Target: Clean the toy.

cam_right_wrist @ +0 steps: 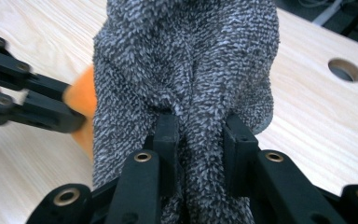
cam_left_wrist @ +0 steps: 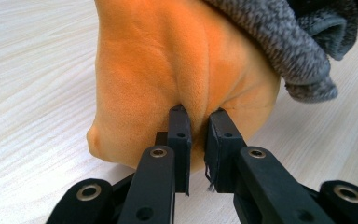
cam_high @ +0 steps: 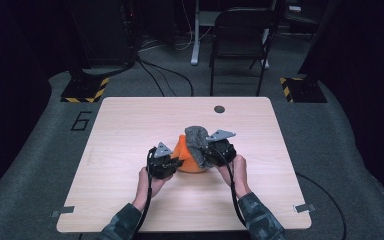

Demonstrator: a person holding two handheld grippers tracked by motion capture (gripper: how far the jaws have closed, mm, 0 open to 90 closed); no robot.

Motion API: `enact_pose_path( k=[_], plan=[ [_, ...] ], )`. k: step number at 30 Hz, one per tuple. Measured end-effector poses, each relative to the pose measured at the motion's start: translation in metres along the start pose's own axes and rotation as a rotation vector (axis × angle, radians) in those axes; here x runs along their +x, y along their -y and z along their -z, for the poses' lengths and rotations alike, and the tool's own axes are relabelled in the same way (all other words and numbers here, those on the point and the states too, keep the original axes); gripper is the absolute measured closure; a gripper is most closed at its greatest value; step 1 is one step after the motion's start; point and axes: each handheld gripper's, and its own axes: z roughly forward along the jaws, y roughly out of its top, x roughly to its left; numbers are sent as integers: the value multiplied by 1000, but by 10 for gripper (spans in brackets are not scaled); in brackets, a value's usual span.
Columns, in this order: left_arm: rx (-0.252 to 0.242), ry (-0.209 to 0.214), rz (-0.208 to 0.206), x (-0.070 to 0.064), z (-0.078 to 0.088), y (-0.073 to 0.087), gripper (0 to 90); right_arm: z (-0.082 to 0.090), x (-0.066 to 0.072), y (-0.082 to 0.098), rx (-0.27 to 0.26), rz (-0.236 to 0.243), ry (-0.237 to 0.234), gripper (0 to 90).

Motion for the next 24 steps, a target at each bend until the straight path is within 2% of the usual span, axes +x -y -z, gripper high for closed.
enact_pose_path(
  k=[1,3,9,12,14,17,20,21,24],
  plan=[
    [-2,0,0,0,0,0,810,0,-4,2,7,11,-1,706],
    [-5,4,6,1,0,1,809,-2,-7,4,19,-21,15,706],
    [-7,6,7,1,0,1,807,-12,-25,16,64,-62,27,706],
    [-7,5,-8,1,-1,1,808,-19,-31,23,80,-86,22,706],
    [-10,10,-5,1,-1,1,808,-22,-36,26,82,-103,3,706],
    [-13,9,-10,1,-1,2,808,-32,-47,37,139,-141,1,705],
    [-9,14,-7,2,0,1,808,-44,-53,47,200,-153,-6,711],
    [-14,9,-7,3,0,2,808,-46,-55,49,204,-155,-17,713],
    [-11,7,-7,5,1,2,808,-40,-58,44,180,-161,-5,719]
  ],
)
